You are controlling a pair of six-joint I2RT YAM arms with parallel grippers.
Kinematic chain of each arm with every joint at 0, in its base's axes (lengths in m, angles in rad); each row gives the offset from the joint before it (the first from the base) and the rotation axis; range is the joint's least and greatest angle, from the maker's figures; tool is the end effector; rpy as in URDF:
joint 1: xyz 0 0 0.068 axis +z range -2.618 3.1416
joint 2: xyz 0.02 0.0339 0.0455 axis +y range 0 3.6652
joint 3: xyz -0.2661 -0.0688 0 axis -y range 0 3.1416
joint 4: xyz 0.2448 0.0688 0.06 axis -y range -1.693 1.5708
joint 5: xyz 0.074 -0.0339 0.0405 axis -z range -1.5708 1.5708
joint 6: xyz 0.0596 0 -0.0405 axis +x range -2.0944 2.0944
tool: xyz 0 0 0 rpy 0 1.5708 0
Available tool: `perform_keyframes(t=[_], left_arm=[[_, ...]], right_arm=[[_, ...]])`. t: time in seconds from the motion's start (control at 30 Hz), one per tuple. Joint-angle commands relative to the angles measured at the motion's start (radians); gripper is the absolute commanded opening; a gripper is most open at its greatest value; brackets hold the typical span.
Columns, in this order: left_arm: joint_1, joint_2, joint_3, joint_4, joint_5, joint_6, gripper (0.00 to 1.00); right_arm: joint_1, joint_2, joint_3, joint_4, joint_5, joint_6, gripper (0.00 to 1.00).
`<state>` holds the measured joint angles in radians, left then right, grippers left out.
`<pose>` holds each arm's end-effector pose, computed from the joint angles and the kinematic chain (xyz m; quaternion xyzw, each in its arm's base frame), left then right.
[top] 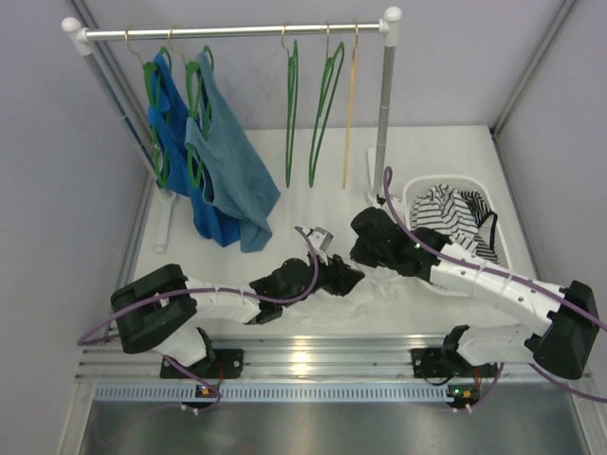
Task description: Place the tank top on the hanger
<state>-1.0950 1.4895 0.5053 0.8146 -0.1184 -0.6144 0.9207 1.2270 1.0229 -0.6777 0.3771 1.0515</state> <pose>0.1506 -0.2769 0.1856 0.1446 0.7503 -0.4558 0.4566 0.1775 0.1972 0.2733 0.1236 0.9185 0.1793 0.3302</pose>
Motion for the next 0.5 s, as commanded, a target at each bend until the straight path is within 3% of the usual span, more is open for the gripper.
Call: perform_keyframes(t=[0.0,0.23,0.33,0.47], left_arm=[[-0.006,0.018,0.033,0.153,-0.050,-0.021,0.57],[-0.006,0.057,0.030,0.212,-0.052,-0.047,0.52],[-0.006,0.067,0.032,0.221,-0.063,-0.064,0.45],[-0.008,0.077,0.039,0.209,-0.076,-0.071,0.21]], right_arm=[[0.015,0.006,0.019,0.027,0.008,0.016,0.00],[0.015,0.014,0.005,0.036,0.011,0.022,0.00],[0.017,0.020,-0.001,0.040,0.008,0.025,0.00],[0.015,0.019,-0.014,0.049,0.006,0.024,0.00]])
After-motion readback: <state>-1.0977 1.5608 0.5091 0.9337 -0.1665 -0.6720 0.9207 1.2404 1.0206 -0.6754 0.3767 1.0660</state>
